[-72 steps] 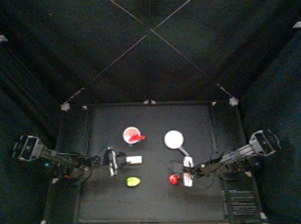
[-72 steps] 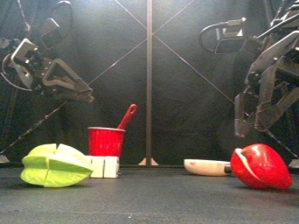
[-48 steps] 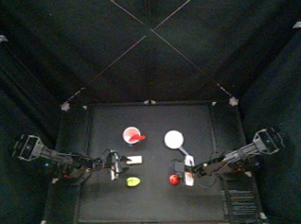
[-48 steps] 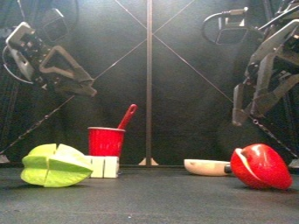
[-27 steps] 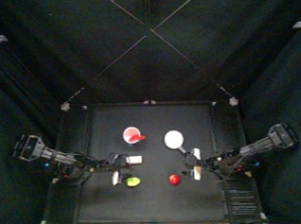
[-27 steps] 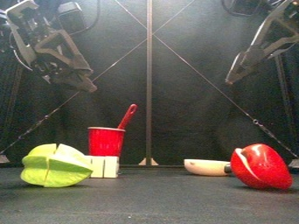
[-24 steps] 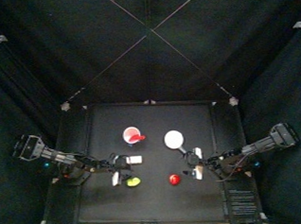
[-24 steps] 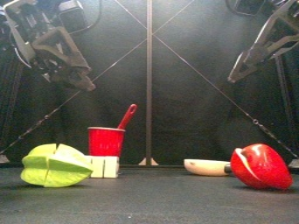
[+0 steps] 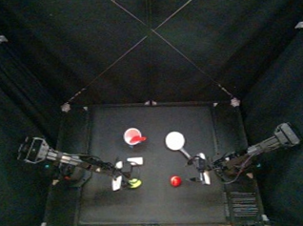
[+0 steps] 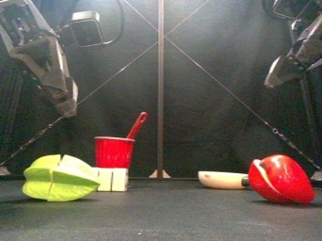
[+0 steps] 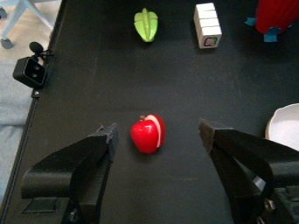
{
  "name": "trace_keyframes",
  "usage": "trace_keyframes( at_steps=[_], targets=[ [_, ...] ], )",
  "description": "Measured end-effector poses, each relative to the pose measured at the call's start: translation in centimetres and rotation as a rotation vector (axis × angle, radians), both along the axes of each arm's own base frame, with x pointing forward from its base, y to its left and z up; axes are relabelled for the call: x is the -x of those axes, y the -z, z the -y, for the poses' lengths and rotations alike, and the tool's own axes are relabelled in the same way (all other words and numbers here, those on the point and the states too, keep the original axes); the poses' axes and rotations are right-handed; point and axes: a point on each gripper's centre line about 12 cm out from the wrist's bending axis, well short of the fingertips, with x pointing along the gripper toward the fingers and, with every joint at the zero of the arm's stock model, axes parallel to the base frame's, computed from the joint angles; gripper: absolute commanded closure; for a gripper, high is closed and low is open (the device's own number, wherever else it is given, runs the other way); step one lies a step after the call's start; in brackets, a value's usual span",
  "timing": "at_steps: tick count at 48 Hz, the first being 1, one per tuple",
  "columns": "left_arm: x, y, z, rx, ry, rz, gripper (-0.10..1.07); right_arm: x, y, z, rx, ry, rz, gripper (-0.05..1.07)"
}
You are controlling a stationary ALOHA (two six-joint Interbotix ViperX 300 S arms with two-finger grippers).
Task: Grab starfruit
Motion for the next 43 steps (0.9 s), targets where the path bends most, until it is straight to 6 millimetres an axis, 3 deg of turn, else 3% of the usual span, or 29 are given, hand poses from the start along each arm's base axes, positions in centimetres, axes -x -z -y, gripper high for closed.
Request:
trace_keyframes(
  at_steps=[23, 34, 43],
  targets=[
    [-1.9, -1.3, -2.3, 0.037, -0.01, -0.108, 0.19, -0.2, 0.9, 0.0, -0.022, 0.019, -0.041, 0.01],
    [-2.7, -1.6, -2.4, -0.057, 0.032, -0.322, 0.19, -0.2, 1.1, 0.0, -0.023, 0.02, -0.052, 0.01],
    [-2.8, -1.0, -2.7, -0.254, -0.033, -0.466, 0.16, -0.2, 1.2, -0.1, -0.028, 0.022, -0.055, 0.01]
  ],
)
